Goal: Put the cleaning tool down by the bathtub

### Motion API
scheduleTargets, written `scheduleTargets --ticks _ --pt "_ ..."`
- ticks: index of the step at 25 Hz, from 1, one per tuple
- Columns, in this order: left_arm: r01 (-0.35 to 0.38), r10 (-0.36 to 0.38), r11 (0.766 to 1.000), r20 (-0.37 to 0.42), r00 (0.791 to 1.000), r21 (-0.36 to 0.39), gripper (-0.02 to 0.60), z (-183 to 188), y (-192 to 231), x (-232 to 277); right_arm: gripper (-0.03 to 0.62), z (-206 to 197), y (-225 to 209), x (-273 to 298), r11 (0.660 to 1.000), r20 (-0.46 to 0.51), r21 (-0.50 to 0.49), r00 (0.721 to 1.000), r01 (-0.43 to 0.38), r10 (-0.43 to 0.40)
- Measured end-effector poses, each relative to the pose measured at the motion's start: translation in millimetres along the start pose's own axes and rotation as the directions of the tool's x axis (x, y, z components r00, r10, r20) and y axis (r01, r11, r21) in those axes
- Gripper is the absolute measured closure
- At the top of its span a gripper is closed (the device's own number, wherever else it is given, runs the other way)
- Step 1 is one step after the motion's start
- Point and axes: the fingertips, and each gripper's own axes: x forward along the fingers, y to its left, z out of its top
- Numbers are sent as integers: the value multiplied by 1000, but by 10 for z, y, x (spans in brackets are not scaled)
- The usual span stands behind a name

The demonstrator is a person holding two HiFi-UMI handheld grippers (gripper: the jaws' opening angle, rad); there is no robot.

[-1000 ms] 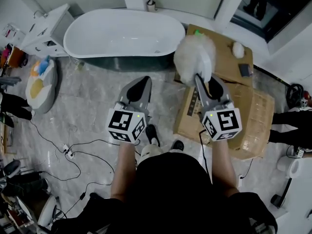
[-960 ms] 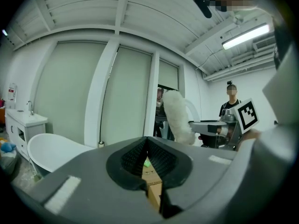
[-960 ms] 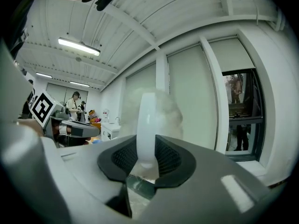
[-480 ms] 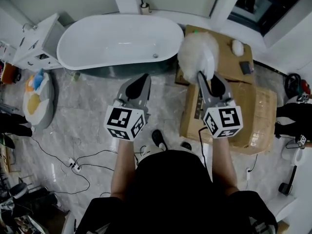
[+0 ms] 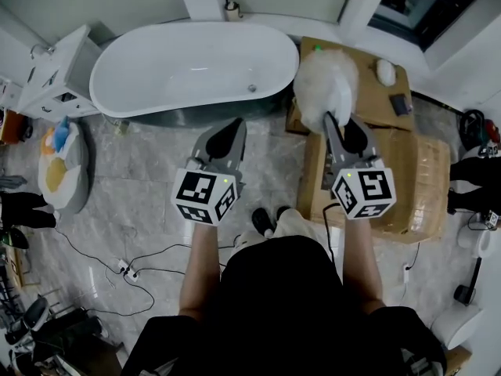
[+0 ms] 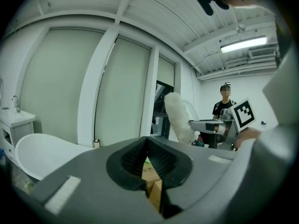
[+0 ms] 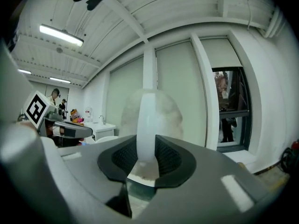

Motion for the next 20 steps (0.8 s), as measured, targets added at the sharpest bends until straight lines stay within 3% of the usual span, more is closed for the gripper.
scheduleTargets --ticks 8,20 --pt "11 -11 1000 -32 999 11 583 -53 130 243 491 -103 -130 261 1000 -17 19 1000 13 -12" --pt "-20 20 1000 -41 999 19 583 159 638 1085 491 84 -644 1201 1000 1 25 1000 -12 12"
